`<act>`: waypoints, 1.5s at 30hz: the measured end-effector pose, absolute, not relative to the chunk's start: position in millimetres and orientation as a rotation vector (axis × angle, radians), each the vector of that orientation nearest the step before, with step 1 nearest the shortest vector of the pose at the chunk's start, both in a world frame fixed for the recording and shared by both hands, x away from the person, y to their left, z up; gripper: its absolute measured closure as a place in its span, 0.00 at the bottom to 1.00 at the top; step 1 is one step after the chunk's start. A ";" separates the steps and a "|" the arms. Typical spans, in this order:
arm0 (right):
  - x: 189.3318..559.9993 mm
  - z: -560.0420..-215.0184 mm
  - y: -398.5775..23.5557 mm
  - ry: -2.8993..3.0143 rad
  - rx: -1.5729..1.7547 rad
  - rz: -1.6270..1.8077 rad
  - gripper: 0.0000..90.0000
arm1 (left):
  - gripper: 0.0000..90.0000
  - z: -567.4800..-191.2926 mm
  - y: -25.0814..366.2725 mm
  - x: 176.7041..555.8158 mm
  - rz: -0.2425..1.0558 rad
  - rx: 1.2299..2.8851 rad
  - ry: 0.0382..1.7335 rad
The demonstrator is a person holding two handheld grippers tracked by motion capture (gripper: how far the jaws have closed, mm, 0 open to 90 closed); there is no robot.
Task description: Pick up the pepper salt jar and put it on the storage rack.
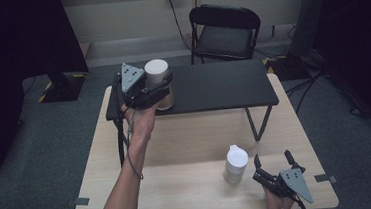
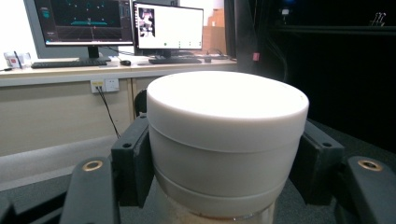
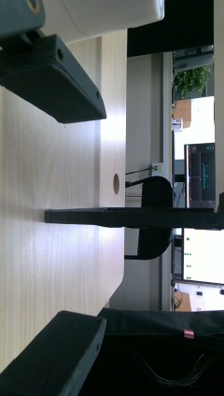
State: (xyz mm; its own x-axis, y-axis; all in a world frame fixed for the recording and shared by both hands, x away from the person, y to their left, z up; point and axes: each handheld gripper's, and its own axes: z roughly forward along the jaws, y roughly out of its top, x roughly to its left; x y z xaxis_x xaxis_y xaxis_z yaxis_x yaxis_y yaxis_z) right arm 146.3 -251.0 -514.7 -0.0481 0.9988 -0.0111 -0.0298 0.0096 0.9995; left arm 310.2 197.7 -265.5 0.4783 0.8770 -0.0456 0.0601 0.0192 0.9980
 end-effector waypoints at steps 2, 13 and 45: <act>146.4 -514.7 -251.0 1.227 1.156 1.251 0.01 | 0.38 -266.0 197.8 309.6 0.787 1.420 0.883; 146.3 -514.7 -251.0 1.227 1.157 1.251 0.01 | 0.37 -265.8 196.0 308.5 0.786 1.413 0.895; 146.4 -514.6 -251.0 1.228 1.157 1.251 0.01 | 0.00 -302.5 207.1 285.1 0.805 1.272 0.836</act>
State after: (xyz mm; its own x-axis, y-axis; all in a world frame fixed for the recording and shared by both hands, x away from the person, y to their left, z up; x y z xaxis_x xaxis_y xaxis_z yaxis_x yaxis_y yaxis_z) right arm 146.4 -251.0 -514.6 -0.0481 0.9988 -0.0111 -0.0295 0.0097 0.9995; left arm 285.1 207.1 -302.5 0.4773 0.8748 -0.0824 -0.0500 0.1207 0.9914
